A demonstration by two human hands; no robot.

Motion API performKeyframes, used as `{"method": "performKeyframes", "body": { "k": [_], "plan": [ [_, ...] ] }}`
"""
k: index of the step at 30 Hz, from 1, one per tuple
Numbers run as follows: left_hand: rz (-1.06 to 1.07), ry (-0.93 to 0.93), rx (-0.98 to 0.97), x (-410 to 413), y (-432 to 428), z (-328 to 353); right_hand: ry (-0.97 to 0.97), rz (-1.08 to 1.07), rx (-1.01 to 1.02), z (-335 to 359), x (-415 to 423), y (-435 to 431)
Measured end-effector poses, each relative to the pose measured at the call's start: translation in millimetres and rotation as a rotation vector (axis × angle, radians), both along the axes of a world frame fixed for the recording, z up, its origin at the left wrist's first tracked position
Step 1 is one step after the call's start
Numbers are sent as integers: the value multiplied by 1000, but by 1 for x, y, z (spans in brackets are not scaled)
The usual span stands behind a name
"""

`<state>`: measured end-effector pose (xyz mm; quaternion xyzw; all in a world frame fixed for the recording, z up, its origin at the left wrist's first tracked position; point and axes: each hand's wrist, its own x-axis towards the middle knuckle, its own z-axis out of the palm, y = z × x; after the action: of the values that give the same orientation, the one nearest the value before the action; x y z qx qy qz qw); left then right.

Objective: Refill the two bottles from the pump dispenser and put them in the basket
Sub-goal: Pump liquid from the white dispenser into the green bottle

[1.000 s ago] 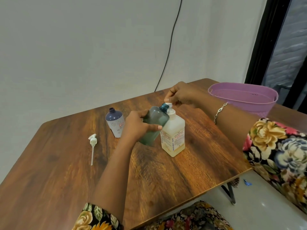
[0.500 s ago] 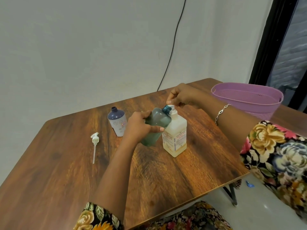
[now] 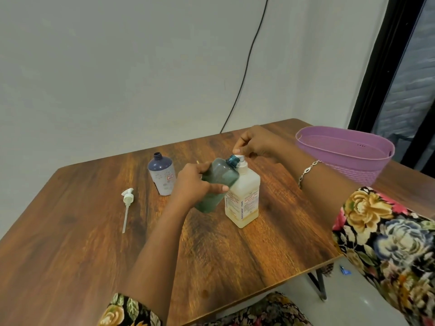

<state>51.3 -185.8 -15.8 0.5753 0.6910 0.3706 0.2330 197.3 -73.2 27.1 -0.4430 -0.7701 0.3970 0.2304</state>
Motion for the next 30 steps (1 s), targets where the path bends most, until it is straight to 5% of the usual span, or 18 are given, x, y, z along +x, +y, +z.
{"method": "performKeyframes", "body": {
  "k": [8,30],
  "plan": [
    [-9,14,41,-2,-2,10,97,-13,-51,9,2,-1],
    [-13,9,-12,-1,-2,0,-25,22,-50,1,-2,5]
  ]
}}
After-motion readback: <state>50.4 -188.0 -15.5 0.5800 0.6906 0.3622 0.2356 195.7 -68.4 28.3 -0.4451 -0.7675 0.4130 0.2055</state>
